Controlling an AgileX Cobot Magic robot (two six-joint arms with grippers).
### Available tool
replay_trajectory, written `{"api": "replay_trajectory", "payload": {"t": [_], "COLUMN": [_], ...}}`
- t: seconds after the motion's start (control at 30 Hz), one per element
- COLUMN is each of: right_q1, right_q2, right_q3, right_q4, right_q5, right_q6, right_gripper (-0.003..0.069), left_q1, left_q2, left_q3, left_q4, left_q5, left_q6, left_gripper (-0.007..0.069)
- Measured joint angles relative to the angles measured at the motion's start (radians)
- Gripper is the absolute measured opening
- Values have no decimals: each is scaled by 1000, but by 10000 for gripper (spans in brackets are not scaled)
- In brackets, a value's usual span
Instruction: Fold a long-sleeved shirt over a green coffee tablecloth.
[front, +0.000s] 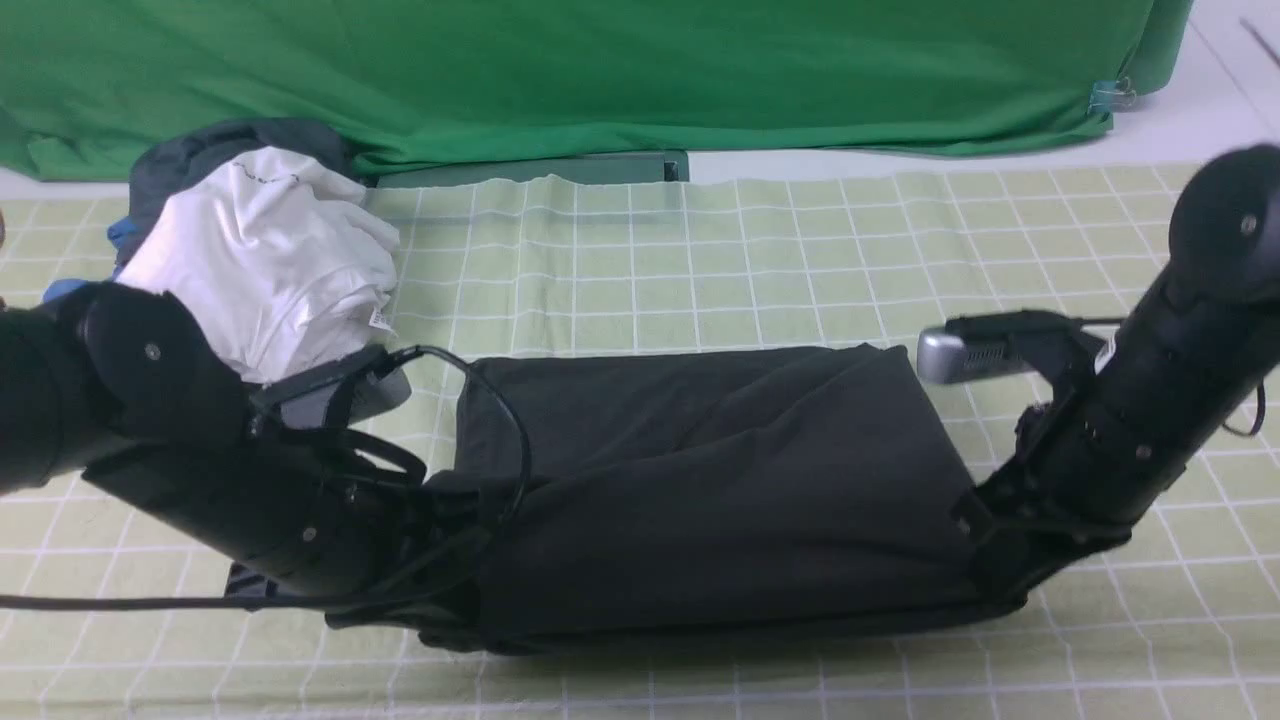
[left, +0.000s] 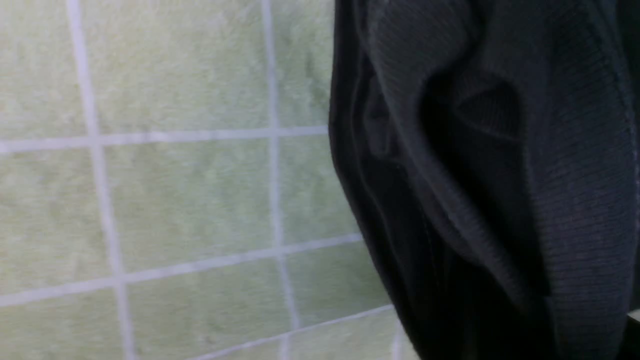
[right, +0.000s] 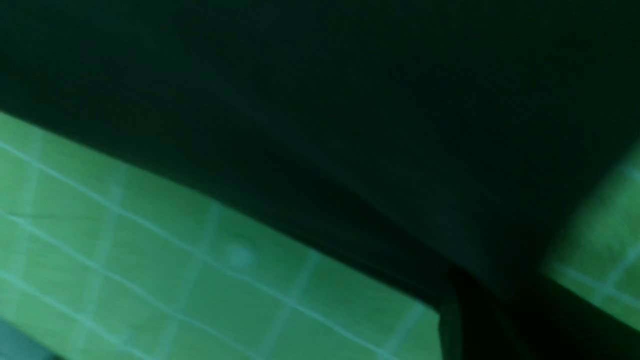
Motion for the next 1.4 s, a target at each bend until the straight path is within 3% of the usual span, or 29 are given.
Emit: {"api": "replay_trajectory", "payload": {"t": [0.07, 0.13, 0.17, 0.23, 0.3, 0.37, 0.4, 0.47, 0.6, 0.73, 0.83, 0.97, 1.03, 1.27, 1.4], "right_q1": [1, 4, 4, 8, 8, 8, 8, 8, 8, 8, 8, 8, 8, 8, 8], "right_q2": [0, -1, -2, -9, -21, -37, -71, -121, -279, -454, -657, -896, -988, -1391, -1551], "right_q3": [16, 18, 18, 18, 18, 18, 18, 18, 18, 18, 19, 26, 44, 301, 484], "right_q4": [-45, -69, -70, -73, -76, -79, -82, -93, -133, -171, -179, -182, -182, -182, -184], "right_q5": [-7, -16, -18, -18, -17, -17, -17, -18, -17, -43, -127, -278, -340, -657, -796], "right_q6": [0, 0, 0, -3, -5, -5, -5, -5, -2, 2, 2, 19, 25, 25, 26], "right_gripper": [176, 278, 288, 396, 428, 425, 386, 317, 174, 123, 113, 113, 108, 7, 0], "left_q1": [2, 3, 3, 3, 4, 4, 4, 4, 4, 4, 4, 4, 4, 4, 4], "left_q2": [0, 0, -1, 0, -1, -1, -1, -1, -3, -32, -117, -298, -374, -791, -988], "left_q3": [13, 16, 16, 16, 16, 16, 12, -4, -52, -81, -82, -80, -76, -16, 48], "left_q4": [11, 10, 10, 7, 8, 10, 24, 50, 90, 106, 159, 229, 236, 255, 285], "left_q5": [-3, -3, -3, 9, 24, 37, 66, 103, 187, 239, 267, 276, 269, 154, 73], "left_q6": [16, 29, 29, 29, 29, 29, 29, 27, -9, -27, -53, -60, -60, -60, -60], "left_gripper": [59, 89, 89, 161, 260, 321, 411, 496, 572, 535, 393, 102, 51, 8, 8]}}
